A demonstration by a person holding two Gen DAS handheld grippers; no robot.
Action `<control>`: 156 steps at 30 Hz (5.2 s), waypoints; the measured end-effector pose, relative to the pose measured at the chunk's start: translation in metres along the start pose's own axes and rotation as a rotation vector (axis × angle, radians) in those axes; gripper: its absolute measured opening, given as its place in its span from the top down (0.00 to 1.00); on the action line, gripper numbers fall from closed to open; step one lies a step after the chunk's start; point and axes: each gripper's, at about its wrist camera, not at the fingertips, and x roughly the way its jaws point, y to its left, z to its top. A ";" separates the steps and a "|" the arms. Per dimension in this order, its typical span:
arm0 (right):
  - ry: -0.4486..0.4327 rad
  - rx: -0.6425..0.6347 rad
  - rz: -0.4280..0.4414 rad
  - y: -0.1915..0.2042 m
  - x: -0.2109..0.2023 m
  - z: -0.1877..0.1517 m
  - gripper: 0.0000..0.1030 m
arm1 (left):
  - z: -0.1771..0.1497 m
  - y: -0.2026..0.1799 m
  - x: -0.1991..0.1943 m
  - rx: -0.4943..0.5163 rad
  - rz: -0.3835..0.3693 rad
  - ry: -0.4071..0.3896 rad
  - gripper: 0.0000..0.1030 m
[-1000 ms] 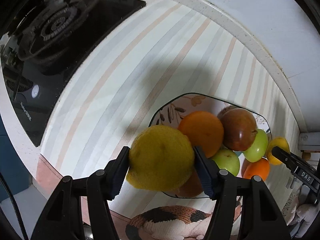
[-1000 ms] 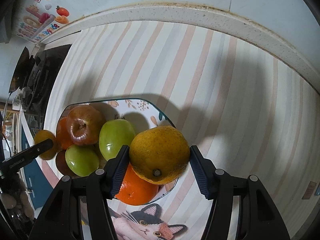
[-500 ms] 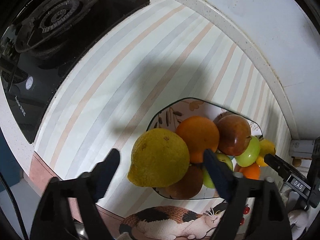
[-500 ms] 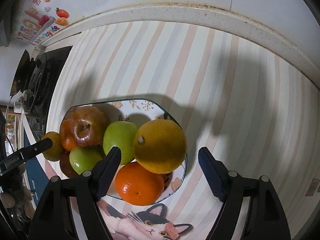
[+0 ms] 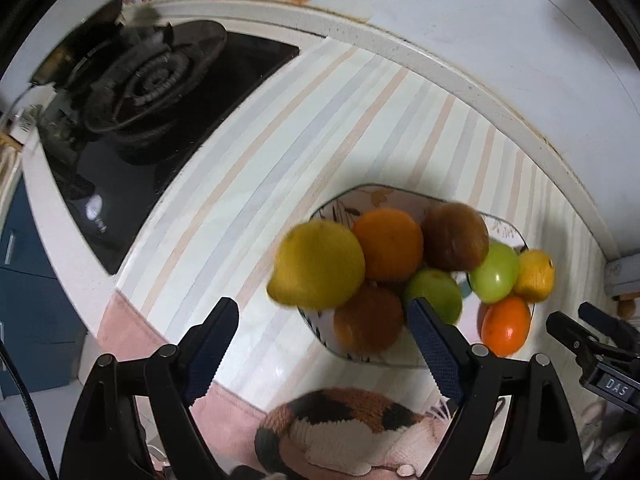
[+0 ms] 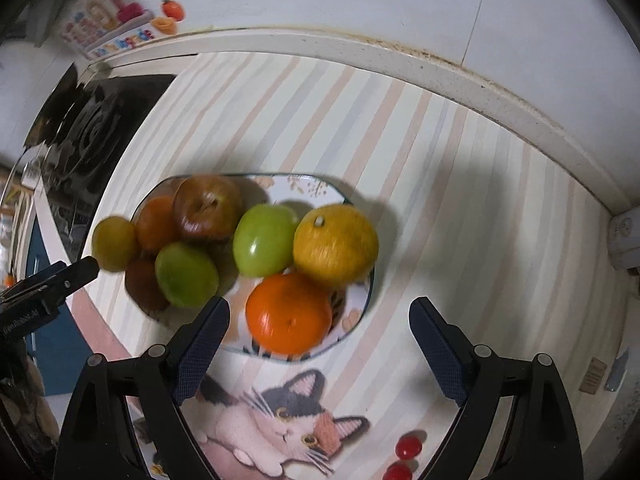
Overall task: Organize fruits
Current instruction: 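Move both tools back toward the two cherry tomatoes, then grasp a cherry tomato with the left tool while the right tool grasps the other, then carry both cherry tomatoes onto the plate and release them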
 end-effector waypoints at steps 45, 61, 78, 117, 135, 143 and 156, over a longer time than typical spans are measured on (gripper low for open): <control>-0.360 -0.201 0.125 -0.012 -0.277 -0.158 0.09 | -0.175 -0.082 -0.253 0.011 -0.003 -0.402 0.16; -0.237 -0.055 0.188 -0.053 -0.220 -0.149 0.05 | -0.176 -0.088 -0.237 0.026 0.018 -0.372 0.00; 0.171 0.118 0.166 -0.114 0.025 -0.185 0.48 | -0.154 -0.147 -0.064 0.221 0.195 -0.059 0.00; 0.035 0.379 0.071 -0.224 -0.025 -0.224 0.68 | -0.168 -0.305 0.073 0.514 -0.085 0.228 0.77; -0.008 0.157 0.213 -0.117 -0.034 -0.146 0.68 | -0.108 -0.166 -0.023 0.186 -0.179 0.090 0.77; 0.045 -0.073 0.351 0.002 -0.010 -0.050 0.68 | -0.066 -0.061 -0.007 -0.092 -0.221 0.098 0.77; 0.203 -0.476 0.187 0.077 0.049 -0.009 0.67 | -0.047 -0.017 0.052 -0.349 -0.382 0.223 0.77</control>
